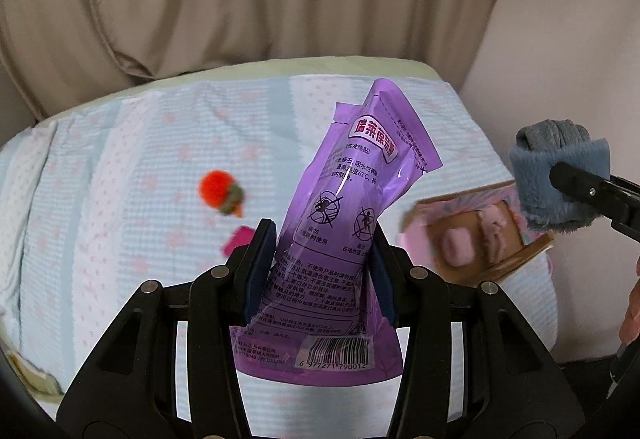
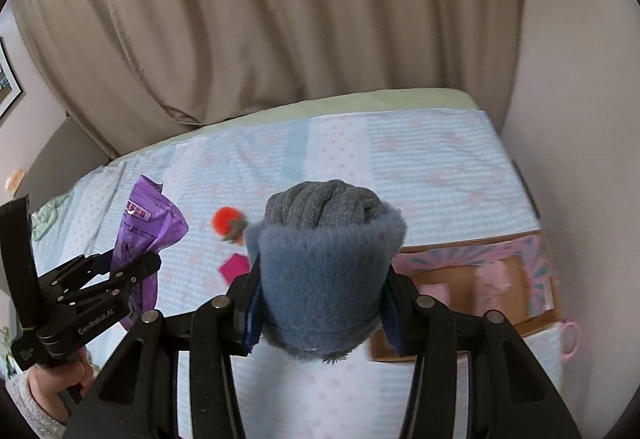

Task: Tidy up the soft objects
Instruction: 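Carry the purple packet and grey hat into the box and release both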

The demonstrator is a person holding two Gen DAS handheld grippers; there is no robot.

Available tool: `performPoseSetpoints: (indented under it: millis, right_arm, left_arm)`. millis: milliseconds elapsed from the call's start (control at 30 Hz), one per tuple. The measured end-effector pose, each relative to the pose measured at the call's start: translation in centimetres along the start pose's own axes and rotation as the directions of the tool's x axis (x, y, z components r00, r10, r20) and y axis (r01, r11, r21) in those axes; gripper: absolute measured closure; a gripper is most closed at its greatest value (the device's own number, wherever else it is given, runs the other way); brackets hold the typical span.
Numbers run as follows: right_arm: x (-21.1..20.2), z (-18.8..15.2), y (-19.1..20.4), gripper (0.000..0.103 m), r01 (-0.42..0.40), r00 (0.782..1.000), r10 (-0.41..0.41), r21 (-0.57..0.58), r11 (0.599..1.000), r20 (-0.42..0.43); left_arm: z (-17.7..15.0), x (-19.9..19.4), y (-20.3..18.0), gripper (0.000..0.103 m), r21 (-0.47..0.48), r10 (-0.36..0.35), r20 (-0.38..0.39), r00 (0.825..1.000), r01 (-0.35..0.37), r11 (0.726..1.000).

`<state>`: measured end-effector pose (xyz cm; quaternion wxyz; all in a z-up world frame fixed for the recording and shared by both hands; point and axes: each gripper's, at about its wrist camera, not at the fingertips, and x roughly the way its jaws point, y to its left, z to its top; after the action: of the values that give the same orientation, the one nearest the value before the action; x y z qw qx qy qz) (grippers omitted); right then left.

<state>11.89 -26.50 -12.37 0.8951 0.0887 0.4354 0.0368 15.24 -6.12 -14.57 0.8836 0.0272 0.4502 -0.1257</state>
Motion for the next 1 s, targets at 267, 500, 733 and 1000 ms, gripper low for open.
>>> performPoseSetpoints:
  millis: [267,500,733,1000]
  right_arm:
    - [-1.2,-1.2,-8.5,0.059,0.075,0.996,-0.074,0.039,0.996,-0.044]
    - [0.2,-3.0,-15.0,0.059,0.140,0.985,-0.122,0.152,0.978,-0.121]
    - [3.5,-4.5,-21.1,0.059,0.185,0.967,-0.125,0.275,0.944,-0.220]
    - [9.4,-5.1,-25.6,0.058,0.183,0.943,-0.060,0.356,0.916,-0.329]
  left_arm:
    - [-1.0,2.6,-9.6,0.061,0.007,-0.085,-0.066,0.994,0.086,0.996]
    - [-1.6,7.2,-14.2,0.061,0.020,-0.126,-0.154,0.980,0.130,0.991]
    - [-1.0,13.1,-18.3,0.061,0.041,-0.146,-0.220,0.965,0.159,0.986]
    - [-1.0,19.4,-21.3,0.061,0.105,-0.108,-0.314,0.943,0.148,0.983]
